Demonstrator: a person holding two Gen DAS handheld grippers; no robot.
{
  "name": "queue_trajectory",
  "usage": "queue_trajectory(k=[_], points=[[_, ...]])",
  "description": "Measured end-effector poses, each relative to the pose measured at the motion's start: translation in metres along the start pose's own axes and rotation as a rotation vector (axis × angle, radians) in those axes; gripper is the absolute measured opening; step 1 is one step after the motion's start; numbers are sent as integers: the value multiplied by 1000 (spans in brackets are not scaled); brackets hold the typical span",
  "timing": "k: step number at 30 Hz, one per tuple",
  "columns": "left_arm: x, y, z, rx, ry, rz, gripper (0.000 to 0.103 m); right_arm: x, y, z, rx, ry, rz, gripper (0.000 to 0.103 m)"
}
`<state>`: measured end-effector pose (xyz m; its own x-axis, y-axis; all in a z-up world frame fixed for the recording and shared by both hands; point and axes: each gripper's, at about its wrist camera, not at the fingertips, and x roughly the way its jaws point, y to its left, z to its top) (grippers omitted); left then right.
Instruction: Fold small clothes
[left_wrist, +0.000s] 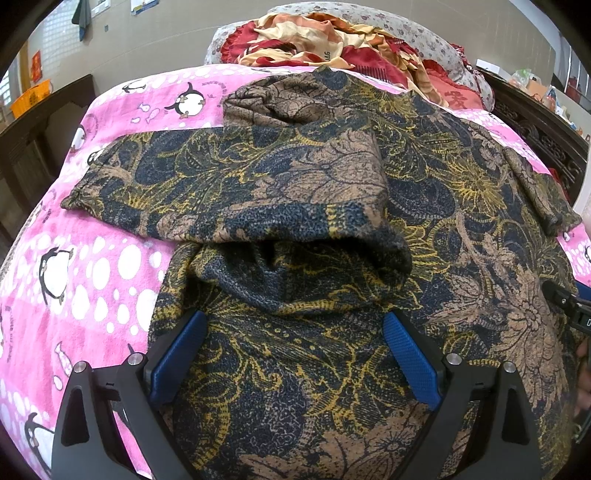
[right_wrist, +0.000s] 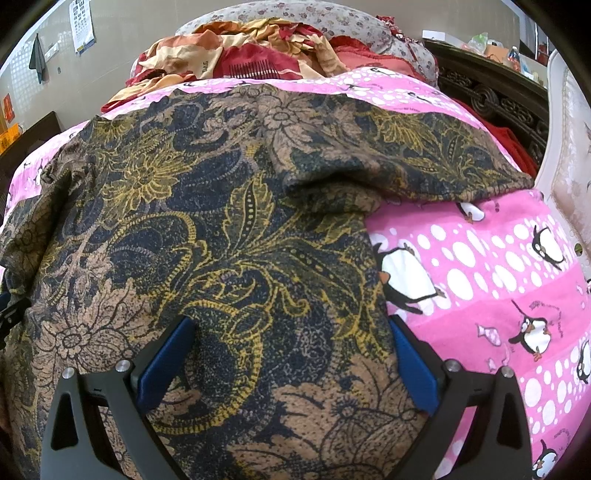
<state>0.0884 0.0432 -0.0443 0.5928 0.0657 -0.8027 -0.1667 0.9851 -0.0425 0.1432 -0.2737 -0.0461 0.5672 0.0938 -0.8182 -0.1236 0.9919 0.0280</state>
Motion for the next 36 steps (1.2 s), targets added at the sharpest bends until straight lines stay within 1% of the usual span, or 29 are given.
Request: queue_trajectory(k=[6,10,13,19,23,29,31,36], points=[[0,0,-1,1,3,2,81,2,4,1,-16,8,-24,103],[1,0,0,-3,5,-2,82,2,6,1,-16,8,-24,103],[1,0,0,4,1,11,82,3,7,2,-18,8,-27,103],[2,-2,-1,2,-1,21,84,2,6,2,-3,0,-6,103],[1,1,-1,-9,-4,11,84,3,5,2,-3,-1,-6,103],[3,-3,1,2,4,28,85,0,1,0,2,-9,3,103],[5,-4,2,3,9,30,87,-1,0,-1,5,-12,7,103],[9,-3,7,-4,18,14,87,-2,-1,-2,7,-14,11,103]])
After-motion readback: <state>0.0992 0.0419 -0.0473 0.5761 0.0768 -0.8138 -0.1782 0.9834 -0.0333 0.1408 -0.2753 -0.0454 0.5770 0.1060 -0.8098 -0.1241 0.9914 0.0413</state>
